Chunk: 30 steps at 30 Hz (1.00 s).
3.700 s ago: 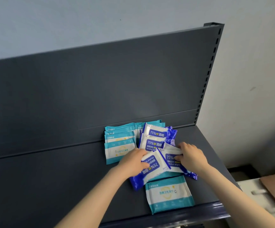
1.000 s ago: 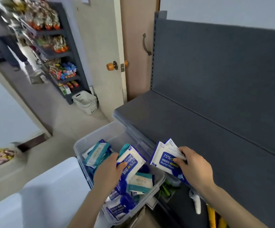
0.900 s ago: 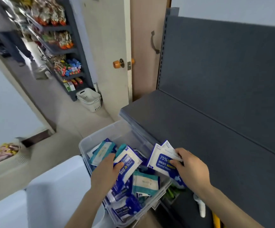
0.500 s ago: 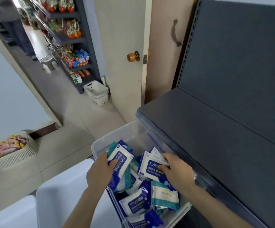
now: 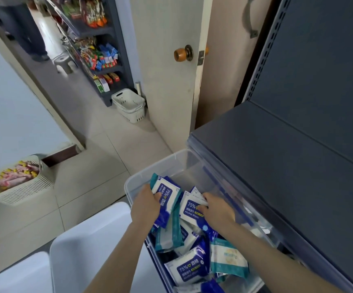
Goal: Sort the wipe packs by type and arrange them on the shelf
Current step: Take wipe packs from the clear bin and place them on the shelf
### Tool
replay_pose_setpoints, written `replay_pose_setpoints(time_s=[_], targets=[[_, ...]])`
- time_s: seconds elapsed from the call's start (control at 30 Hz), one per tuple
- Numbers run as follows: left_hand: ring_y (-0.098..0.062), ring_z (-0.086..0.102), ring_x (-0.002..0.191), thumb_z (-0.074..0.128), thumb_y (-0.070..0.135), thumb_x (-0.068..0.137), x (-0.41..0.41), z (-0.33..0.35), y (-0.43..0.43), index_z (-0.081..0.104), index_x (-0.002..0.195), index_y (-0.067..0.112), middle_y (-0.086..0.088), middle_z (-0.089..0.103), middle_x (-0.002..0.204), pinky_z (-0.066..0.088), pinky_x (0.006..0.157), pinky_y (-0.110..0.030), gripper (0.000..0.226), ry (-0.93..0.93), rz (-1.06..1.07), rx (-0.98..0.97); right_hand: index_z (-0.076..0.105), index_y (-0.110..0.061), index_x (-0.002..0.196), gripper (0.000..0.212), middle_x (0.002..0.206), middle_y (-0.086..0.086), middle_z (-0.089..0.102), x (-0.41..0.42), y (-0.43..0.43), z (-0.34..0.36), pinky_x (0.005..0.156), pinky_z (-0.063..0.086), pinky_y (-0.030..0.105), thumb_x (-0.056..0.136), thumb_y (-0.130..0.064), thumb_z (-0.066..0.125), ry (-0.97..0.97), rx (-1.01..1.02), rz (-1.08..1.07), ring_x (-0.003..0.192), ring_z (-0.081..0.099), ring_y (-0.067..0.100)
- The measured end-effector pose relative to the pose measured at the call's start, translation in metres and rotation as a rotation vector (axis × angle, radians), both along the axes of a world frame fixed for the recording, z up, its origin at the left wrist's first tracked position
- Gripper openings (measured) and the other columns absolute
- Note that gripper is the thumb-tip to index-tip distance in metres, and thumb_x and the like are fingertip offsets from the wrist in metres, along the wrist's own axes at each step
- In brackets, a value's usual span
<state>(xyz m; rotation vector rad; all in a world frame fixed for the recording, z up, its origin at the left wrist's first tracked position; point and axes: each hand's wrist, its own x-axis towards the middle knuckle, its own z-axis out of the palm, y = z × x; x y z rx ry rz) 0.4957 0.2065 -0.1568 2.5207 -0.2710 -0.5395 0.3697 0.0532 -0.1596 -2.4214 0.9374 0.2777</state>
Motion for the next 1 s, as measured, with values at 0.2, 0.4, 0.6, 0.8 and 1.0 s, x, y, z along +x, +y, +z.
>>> replay_pose_setpoints(time_s=[0.2,0.4,0.6,0.8,1.0], targets=[[-0.020,0.058,0.088,0.050,0.032,0.096,0.004,-0.003,-0.007,0.046,0.109,0.017,-0.006,0.060,0.108,0.050,0.077,-0.038,0.020,-0.051,-0.007,0.054,0.052,-0.019,0.117,0.029,0.119,0.002,0.058,0.002,-0.005,-0.007,0.087,0.048,0.035,0.094,-0.038,0.050,0.062,-0.084,0.144,0.106,0.054,0.020],[-0.023,0.052,0.109,0.052,0.036,0.092,-0.008,0.012,-0.003,0.052,0.121,0.019,-0.002,0.056,0.118,0.047,0.082,-0.036,0.033,-0.276,-0.247,0.256,0.044,-0.024,0.135,0.041,0.131,-0.005,0.052,-0.021,0.001,0.019,0.097,0.041,0.029,0.095,-0.033,0.049,-0.142,-0.216,0.219,0.119,0.047,0.016],[-0.020,0.057,0.106,0.048,0.037,0.095,-0.046,0.047,-0.020,0.056,0.119,0.023,0.002,0.060,0.117,0.048,0.081,-0.034,0.029,-0.402,-0.497,0.291,0.063,-0.018,0.118,0.039,0.113,-0.005,0.066,-0.075,-0.004,0.060,0.084,0.052,0.033,0.080,-0.023,0.070,-0.346,-0.339,0.134,0.104,0.062,0.019],[-0.019,0.055,0.108,0.048,0.035,0.095,-0.106,0.083,-0.064,0.055,0.118,0.026,0.003,0.058,0.115,0.050,0.079,-0.036,0.026,-0.462,-0.742,0.220,0.068,-0.017,0.112,0.053,0.103,-0.003,0.070,-0.155,-0.032,0.095,0.075,0.054,0.033,0.063,-0.030,0.084,-0.290,-0.464,-0.030,0.093,0.067,0.020],[-0.018,0.052,0.114,0.050,0.041,0.094,-0.170,0.115,-0.116,0.049,0.131,0.029,0.006,0.055,0.124,0.049,0.084,-0.035,0.038,-0.510,-0.904,0.061,0.035,-0.029,0.144,0.058,0.142,-0.014,0.043,-0.245,-0.052,0.132,0.105,0.033,0.025,0.091,-0.044,0.052,-0.220,-0.443,-0.213,0.133,0.037,0.009]])
